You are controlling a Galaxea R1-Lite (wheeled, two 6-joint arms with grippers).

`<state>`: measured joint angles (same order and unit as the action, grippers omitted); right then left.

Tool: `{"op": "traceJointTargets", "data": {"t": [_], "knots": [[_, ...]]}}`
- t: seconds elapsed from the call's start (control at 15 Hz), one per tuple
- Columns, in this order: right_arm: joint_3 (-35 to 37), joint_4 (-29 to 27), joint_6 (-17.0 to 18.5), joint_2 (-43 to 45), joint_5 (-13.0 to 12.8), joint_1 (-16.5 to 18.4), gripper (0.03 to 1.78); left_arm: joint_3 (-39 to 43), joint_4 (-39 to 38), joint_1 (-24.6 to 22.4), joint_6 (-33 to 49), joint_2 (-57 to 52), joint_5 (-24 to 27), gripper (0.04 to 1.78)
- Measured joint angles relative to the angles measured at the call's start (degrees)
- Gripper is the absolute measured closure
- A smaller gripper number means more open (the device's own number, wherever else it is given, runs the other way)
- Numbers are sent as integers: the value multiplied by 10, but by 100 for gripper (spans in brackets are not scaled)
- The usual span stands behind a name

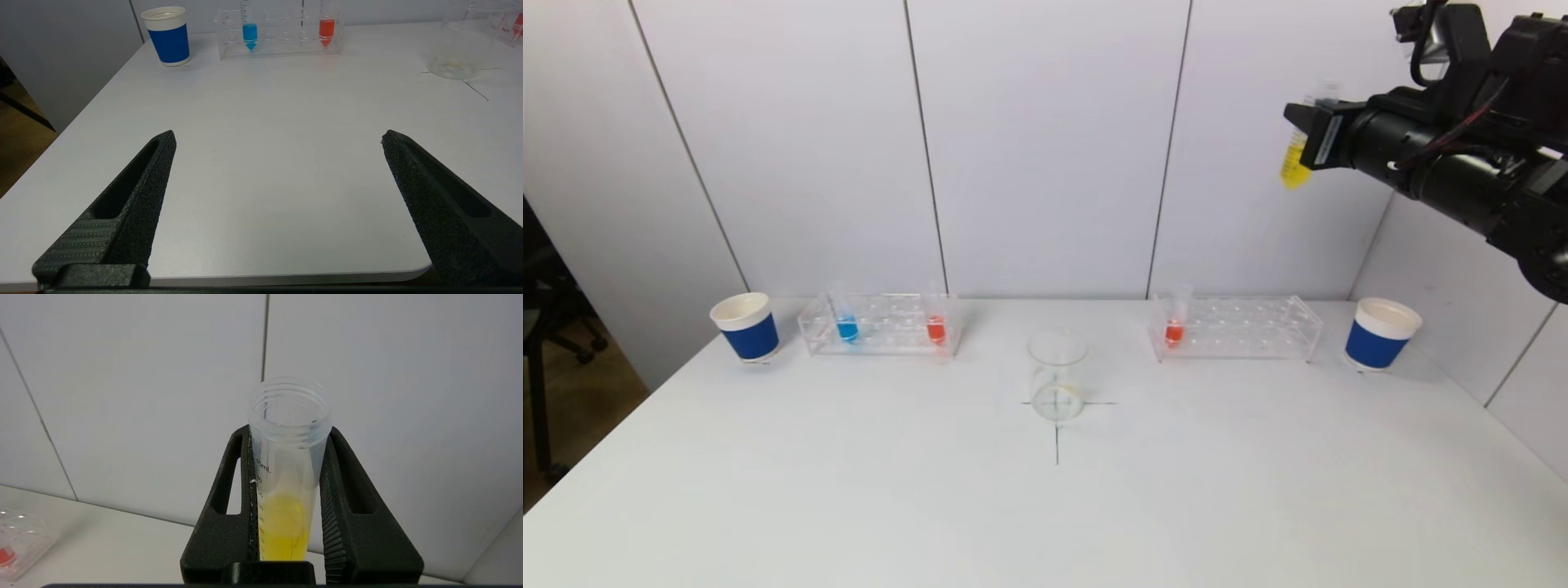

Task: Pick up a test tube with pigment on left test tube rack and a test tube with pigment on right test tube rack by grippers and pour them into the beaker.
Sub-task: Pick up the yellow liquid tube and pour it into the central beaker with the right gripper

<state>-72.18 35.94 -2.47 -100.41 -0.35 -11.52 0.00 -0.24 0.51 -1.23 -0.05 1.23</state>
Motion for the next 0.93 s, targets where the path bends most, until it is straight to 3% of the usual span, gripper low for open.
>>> {"op": "traceJointTargets", "data": {"t": [0.13, 0.47, 0.93], "knots": [[-21, -23, -19, 5, 5, -19, 132, 0, 0, 0, 0, 0, 0, 6], [-42, -68, -56, 13, 44, -57, 132, 0, 0, 0, 0, 0, 0, 6], [-39, -69, -125, 1, 49, -124, 132, 0, 0, 0, 0, 0, 0, 6]]}}
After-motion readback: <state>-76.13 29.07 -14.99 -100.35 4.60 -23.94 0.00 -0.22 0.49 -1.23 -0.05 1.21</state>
